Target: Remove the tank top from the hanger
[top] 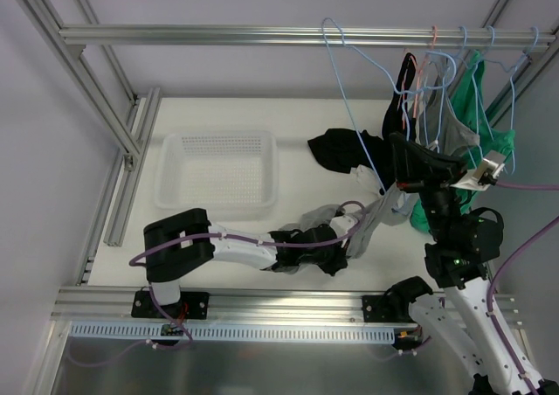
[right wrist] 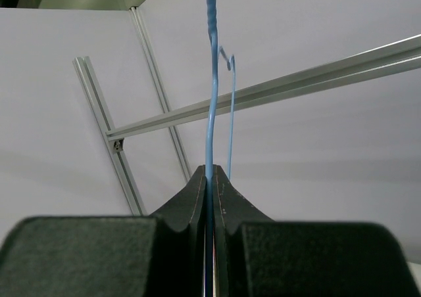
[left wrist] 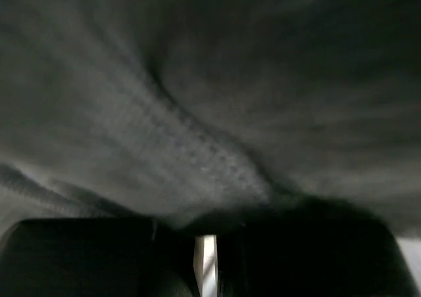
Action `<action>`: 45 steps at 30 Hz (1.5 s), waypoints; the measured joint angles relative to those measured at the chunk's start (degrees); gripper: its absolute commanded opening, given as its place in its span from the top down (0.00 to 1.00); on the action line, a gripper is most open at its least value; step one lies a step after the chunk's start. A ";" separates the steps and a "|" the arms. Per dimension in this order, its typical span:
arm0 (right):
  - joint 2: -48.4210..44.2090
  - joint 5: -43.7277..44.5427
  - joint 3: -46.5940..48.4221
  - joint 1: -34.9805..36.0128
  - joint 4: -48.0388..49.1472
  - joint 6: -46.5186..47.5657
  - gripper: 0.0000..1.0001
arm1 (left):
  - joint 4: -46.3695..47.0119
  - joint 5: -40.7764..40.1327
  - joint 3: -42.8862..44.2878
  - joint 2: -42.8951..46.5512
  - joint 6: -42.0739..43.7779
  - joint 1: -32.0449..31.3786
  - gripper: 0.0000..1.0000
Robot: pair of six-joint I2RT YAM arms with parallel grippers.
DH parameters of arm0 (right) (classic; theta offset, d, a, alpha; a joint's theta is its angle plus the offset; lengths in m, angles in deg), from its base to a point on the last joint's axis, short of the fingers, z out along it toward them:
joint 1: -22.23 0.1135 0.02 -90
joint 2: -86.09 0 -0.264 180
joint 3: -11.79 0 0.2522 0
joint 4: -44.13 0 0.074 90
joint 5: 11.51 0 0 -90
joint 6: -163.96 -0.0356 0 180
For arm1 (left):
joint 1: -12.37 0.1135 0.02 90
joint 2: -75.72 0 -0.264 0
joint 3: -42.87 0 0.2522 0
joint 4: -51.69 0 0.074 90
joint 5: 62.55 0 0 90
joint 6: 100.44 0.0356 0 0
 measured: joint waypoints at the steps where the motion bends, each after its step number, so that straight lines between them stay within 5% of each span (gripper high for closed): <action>1: 0.00 -0.04 0.09 0.00 0.00 -0.09 1.00 | -2.75 -3.91 0.63 -0.55 -1.05 -0.09 1.00; 6: 1.05 -1.75 2.91 0.00 -0.81 -1.29 1.00 | -11.52 -16.87 4.68 -2.93 -6.32 -0.15 1.00; 14: 3.15 -4.24 5.95 0.00 -2.89 1.22 1.00 | -16.96 -26.60 3.98 -1.99 -13.18 -2.03 1.00; 38: 10.80 -1.38 7.74 0.33 0.85 13.75 1.00 | -26.82 -38.07 -7.19 6.67 -28.74 -6.99 1.00; 40: 11.43 -1.73 10.19 0.33 -1.51 13.97 1.00 | -27.52 -38.29 -7.21 6.91 -28.74 -7.23 0.72; 42: 11.37 -2.16 13.44 0.33 -7.39 14.08 1.00 | -28.87 -38.42 -7.08 7.34 -28.37 -7.28 0.02; 45: 8.24 -2.21 17.33 0.33 -18.08 14.23 1.00 | -32.54 -39.12 -6.73 9.70 -28.52 -7.30 0.01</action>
